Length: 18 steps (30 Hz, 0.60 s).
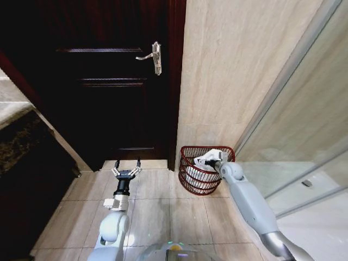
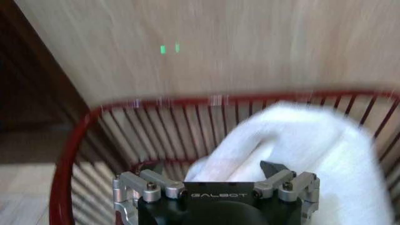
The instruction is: Discard the used towel into the hamper.
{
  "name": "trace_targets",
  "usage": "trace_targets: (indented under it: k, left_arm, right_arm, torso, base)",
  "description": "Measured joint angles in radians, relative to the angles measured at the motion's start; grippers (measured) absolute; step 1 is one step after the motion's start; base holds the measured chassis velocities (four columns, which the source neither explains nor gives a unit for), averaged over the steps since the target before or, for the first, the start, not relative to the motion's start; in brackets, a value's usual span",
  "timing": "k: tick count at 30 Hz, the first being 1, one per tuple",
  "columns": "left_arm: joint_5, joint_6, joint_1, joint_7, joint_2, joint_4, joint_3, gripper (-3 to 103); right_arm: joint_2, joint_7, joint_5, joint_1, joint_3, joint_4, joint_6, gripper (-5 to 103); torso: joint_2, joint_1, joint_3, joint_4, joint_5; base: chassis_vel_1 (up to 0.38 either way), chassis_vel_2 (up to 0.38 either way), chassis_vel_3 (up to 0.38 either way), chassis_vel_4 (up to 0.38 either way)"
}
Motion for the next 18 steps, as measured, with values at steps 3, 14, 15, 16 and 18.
trace_targets:
  k: [3, 14, 15, 16, 18]
  left_arm:
    - [0.0, -0.005, 0.008, 0.001, -0.002, 0.002, 0.002, 100]
    - [0.001, -0.005, 0.013, 0.003, 0.007, -0.006, 0.005, 100]
    - [0.002, -0.005, 0.012, 0.003, 0.006, -0.006, 0.006, 100]
    - [0.002, -0.005, 0.012, 0.003, 0.006, -0.006, 0.006, 100]
    - [0.004, -0.005, 0.012, 0.003, 0.004, -0.007, 0.008, 100]
  right_arm:
    - [-0.012, 0.013, -0.035, -0.007, 0.025, 0.049, 0.018, 100]
    - [-0.066, 0.022, -0.074, 0.005, 0.115, -0.015, 0.014, 100]
    - [-0.066, 0.013, -0.062, 0.009, 0.117, -0.032, 0.004, 100]
    - [-0.066, 0.013, -0.062, 0.009, 0.117, -0.032, 0.004, 100]
    - [-0.061, 0.005, -0.036, 0.014, 0.118, -0.06, -0.016, 100]
  torso:
    - [0.0, 0.0, 0.0, 0.0004, -0.0003]
    - [0.0, 0.0, 0.0, 0.0, -0.0002]
    - [0.0, 0.0, 0.0, 0.0001, 0.0]
    - [0.0, 0.0, 0.0, 0.0001, 0.0]
    - [0.0, 0.0, 0.0, 0.0002, -0.0001]
  base:
    - [0.0, 0.0, 0.0, 0.0]
    - [0.0, 0.0, 0.0, 0.0]
    - [0.0, 0.0, 0.0, 0.0]
    - [0.0, 0.0, 0.0, 0.0]
    - [0.0, 0.0, 0.0, 0.0]
